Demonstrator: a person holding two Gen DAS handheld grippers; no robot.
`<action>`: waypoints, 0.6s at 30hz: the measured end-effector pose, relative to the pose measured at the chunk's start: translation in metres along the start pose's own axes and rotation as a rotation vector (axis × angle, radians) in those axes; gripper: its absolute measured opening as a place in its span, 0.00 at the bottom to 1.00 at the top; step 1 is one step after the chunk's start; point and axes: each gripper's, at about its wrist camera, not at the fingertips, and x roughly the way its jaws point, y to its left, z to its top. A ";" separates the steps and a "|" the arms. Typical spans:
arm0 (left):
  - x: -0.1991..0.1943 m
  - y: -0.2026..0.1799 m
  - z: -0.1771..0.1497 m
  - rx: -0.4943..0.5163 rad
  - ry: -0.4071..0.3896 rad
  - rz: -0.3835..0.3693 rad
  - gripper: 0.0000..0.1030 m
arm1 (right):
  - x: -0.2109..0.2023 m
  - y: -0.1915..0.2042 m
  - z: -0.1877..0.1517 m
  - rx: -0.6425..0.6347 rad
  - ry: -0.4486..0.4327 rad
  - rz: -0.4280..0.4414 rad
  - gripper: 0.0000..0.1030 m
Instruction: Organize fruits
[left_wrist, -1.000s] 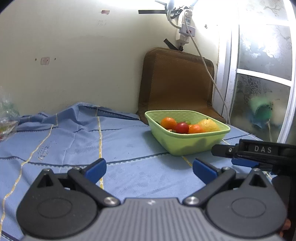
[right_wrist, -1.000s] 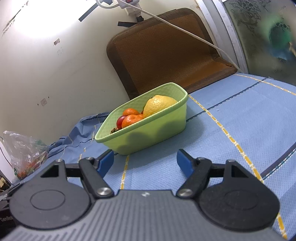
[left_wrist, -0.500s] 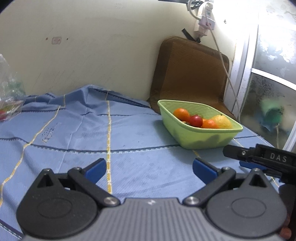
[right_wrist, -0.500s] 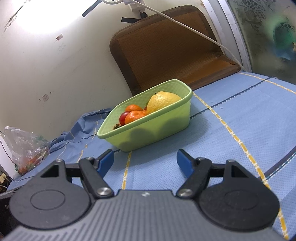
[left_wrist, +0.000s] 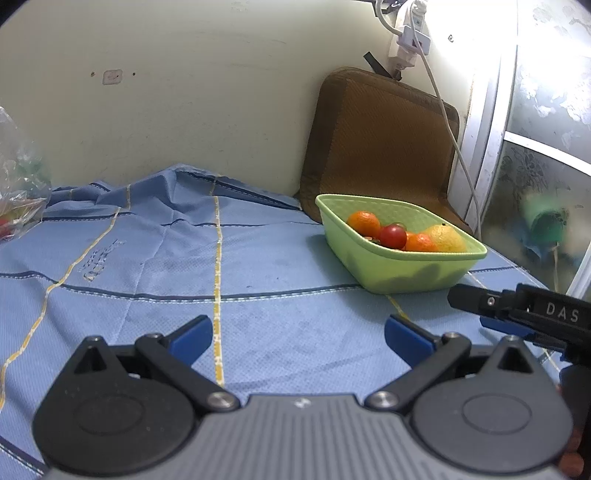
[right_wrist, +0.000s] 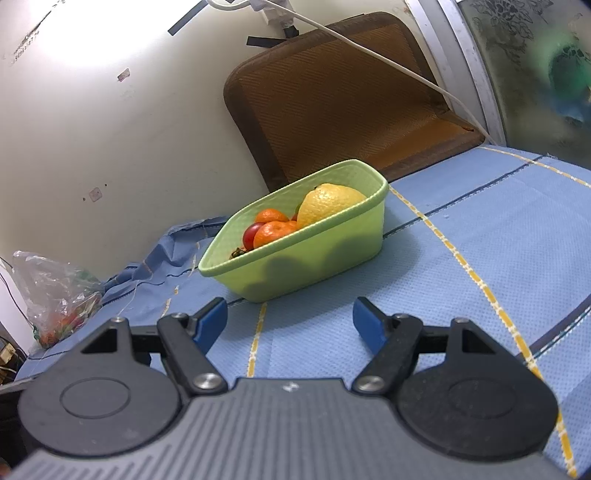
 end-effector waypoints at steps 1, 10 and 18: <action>0.000 0.000 0.000 0.003 0.000 -0.001 1.00 | 0.000 0.000 0.000 0.000 -0.001 0.000 0.75; 0.000 -0.002 -0.001 0.009 -0.001 -0.002 1.00 | -0.001 0.000 -0.001 0.001 -0.004 0.000 0.75; 0.000 -0.002 -0.001 0.014 -0.004 -0.001 1.00 | -0.001 0.001 0.000 -0.004 -0.009 0.003 0.75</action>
